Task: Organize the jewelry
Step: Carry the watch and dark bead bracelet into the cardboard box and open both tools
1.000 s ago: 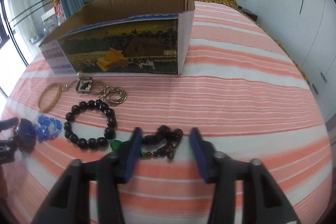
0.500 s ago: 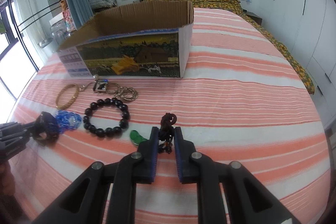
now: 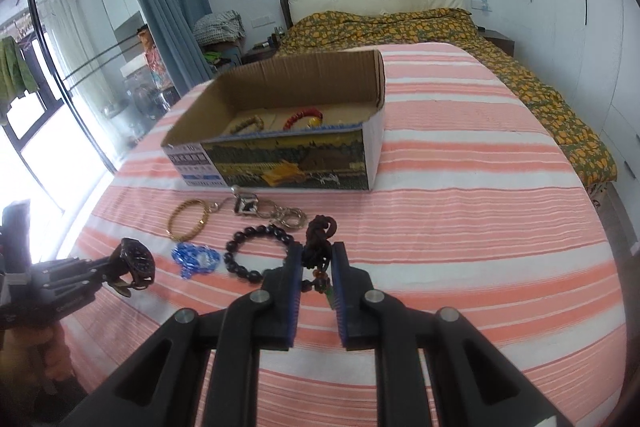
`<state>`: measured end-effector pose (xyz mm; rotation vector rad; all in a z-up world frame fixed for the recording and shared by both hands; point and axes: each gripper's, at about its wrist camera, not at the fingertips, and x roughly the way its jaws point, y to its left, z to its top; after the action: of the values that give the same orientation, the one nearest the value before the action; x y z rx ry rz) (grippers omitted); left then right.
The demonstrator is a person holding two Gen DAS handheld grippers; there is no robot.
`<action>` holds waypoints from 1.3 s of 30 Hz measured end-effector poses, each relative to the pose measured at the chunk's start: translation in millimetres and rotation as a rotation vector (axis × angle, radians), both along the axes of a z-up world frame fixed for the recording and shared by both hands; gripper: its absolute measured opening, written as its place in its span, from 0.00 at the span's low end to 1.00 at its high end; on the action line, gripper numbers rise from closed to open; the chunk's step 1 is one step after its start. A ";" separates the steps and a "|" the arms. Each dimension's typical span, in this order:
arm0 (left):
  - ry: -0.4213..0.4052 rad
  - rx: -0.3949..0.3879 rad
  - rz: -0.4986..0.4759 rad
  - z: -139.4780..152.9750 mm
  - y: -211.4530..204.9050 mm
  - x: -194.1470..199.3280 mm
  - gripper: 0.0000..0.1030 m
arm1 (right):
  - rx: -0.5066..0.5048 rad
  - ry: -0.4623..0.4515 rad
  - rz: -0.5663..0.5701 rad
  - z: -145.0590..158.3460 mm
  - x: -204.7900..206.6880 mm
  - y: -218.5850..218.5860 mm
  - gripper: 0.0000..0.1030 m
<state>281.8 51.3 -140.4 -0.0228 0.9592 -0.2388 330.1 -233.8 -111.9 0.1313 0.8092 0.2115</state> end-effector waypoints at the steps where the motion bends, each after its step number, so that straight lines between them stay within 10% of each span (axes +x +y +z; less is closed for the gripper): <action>1: -0.005 -0.005 0.003 2.4 1.4 0.0 0.09 | 0.010 -0.001 0.003 3.4 0.5 -0.9 0.14; 39: -0.173 -0.132 -0.046 110.8 -4.4 83.2 0.09 | 0.003 -0.104 0.194 86.1 75.8 45.7 0.14</action>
<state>365.1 46.9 -29.5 -0.1001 0.7711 -0.3408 405.8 -188.1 -25.9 0.0436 0.7183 0.3993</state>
